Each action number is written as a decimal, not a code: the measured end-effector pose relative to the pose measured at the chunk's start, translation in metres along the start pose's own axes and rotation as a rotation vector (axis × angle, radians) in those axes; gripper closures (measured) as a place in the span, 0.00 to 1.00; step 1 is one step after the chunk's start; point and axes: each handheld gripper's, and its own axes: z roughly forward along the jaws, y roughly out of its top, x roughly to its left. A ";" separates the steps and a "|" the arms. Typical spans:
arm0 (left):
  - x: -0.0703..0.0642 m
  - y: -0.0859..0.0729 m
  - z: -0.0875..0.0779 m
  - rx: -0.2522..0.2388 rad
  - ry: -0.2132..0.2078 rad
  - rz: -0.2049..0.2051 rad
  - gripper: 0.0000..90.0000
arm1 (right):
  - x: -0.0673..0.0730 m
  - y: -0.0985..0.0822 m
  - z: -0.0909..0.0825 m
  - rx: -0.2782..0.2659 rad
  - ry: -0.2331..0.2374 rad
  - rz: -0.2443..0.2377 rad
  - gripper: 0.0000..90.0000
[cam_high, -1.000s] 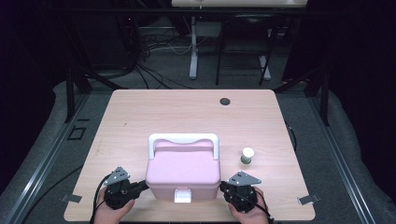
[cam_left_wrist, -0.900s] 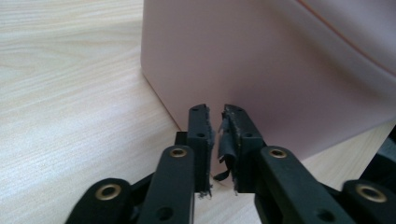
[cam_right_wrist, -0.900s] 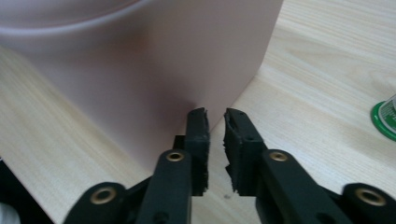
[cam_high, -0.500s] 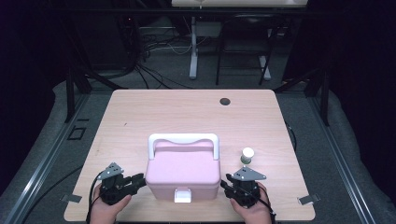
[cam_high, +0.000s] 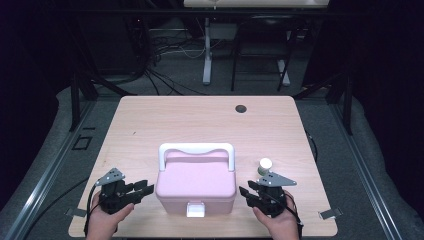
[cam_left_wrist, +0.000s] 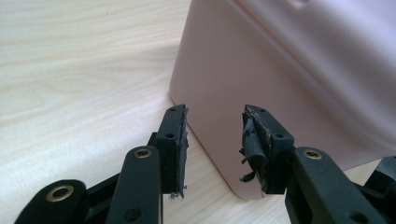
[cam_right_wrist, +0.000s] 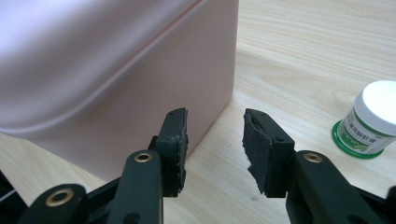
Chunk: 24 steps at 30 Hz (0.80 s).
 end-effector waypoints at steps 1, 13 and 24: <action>0.000 0.002 -0.001 -0.005 -0.004 0.000 0.68 | -0.001 0.004 -0.003 -0.004 0.011 0.011 0.66; -0.010 0.032 -0.012 0.008 -0.048 0.021 0.68 | 0.000 0.033 -0.018 -0.008 0.045 0.010 0.66; -0.014 0.054 -0.021 -0.021 -0.053 0.025 0.69 | 0.002 0.054 -0.023 -0.029 0.075 -0.016 0.69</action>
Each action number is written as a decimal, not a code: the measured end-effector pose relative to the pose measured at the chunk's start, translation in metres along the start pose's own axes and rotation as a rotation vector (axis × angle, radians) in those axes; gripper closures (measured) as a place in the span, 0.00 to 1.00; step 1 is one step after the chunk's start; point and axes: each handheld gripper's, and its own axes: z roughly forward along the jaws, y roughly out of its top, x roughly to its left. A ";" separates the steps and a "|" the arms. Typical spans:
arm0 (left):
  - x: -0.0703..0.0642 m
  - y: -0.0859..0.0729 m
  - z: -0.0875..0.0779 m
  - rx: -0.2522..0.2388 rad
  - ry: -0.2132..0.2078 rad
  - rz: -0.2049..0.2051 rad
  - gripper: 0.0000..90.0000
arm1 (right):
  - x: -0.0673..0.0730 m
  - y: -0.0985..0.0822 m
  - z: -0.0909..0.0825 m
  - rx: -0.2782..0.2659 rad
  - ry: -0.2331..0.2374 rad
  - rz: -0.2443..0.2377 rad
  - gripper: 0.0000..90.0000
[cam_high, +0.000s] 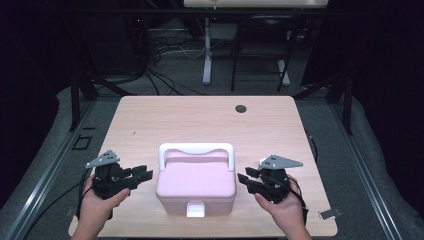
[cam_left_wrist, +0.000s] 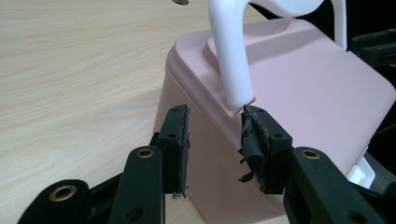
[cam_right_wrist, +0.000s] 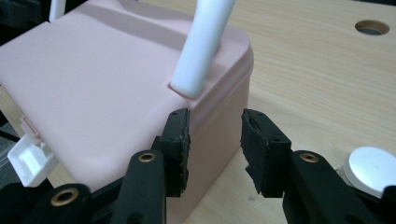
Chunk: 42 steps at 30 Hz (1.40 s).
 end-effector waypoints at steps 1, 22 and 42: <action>0.000 0.002 0.000 0.001 -0.002 0.004 0.69 | 0.000 0.002 0.000 0.003 -0.001 -0.004 0.69; -0.006 0.038 0.022 0.037 -0.023 0.008 0.63 | 0.003 0.038 0.021 0.003 0.048 0.012 0.67; -0.008 0.032 0.032 0.038 -0.040 0.012 0.76 | 0.004 0.035 0.023 0.011 0.057 0.020 0.74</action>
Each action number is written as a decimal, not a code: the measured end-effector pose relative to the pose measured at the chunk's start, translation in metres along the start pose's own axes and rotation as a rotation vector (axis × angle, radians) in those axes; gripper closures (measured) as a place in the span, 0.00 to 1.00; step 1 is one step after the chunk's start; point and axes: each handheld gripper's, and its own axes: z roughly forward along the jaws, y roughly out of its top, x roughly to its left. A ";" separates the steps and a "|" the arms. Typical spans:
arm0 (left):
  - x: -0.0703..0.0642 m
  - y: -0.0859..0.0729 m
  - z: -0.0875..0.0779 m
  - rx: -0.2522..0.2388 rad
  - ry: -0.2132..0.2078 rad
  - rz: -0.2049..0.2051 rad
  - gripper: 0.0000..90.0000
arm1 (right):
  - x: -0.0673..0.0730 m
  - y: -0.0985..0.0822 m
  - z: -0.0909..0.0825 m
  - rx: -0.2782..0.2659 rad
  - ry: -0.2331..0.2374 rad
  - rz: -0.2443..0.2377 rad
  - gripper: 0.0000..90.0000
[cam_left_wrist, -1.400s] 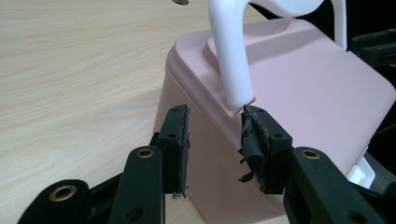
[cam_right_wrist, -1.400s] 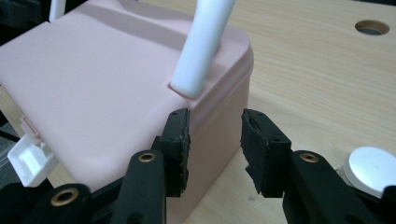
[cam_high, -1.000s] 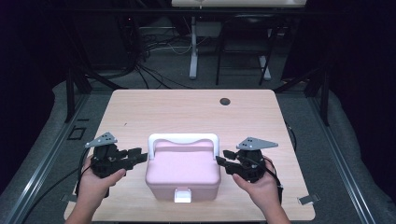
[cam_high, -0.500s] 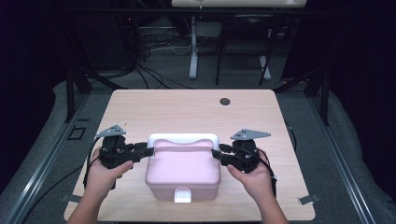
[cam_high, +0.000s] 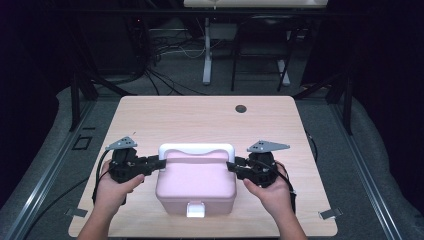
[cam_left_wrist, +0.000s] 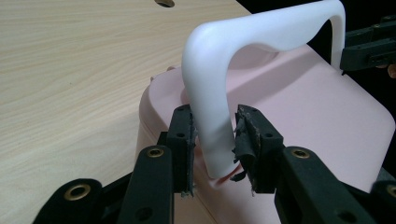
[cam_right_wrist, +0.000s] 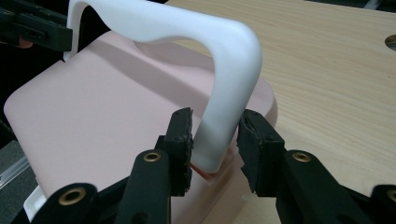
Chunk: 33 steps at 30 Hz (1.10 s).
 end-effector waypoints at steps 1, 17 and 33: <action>0.000 0.000 0.000 -0.002 -0.001 0.003 0.77 | 0.001 0.000 -0.001 -0.002 -0.002 -0.002 0.74; -0.006 -0.006 -0.003 -0.012 0.004 0.046 0.81 | 0.006 -0.004 -0.007 -0.014 0.001 -0.023 0.79; -0.006 -0.009 0.000 -0.005 -0.003 0.049 0.81 | 0.004 -0.008 -0.002 -0.006 0.008 -0.011 0.81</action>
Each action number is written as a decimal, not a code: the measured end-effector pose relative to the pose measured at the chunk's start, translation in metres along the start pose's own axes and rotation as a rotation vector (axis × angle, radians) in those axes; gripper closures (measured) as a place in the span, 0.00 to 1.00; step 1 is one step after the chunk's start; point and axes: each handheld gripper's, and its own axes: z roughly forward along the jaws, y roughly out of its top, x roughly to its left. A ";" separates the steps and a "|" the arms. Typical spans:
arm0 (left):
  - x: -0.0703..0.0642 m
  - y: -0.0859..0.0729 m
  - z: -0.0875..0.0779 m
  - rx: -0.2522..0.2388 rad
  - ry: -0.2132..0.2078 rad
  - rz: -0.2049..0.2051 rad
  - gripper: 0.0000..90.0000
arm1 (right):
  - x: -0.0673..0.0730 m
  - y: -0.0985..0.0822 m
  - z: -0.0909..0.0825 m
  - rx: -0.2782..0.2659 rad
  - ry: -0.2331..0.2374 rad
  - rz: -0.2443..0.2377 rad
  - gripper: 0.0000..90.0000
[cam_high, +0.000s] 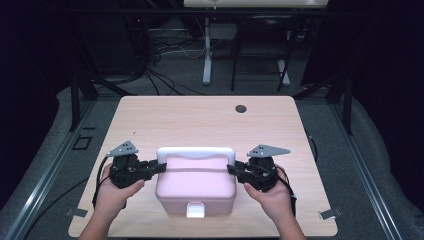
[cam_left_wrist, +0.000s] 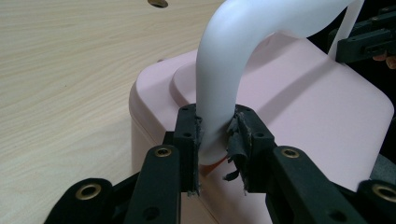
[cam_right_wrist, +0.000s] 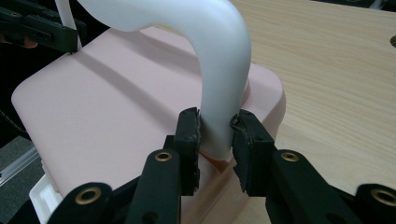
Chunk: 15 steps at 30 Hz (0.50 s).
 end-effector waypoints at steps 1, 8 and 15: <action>0.000 0.000 0.000 0.000 0.000 -0.002 0.81 | 0.000 0.000 0.000 0.001 -0.001 -0.001 0.81; 0.000 0.000 0.000 -0.002 0.003 0.000 0.82 | 0.001 0.000 -0.001 0.001 -0.007 -0.004 0.82; 0.001 0.001 0.001 -0.002 -0.001 -0.006 0.82 | 0.002 0.000 -0.002 0.003 -0.010 0.000 0.82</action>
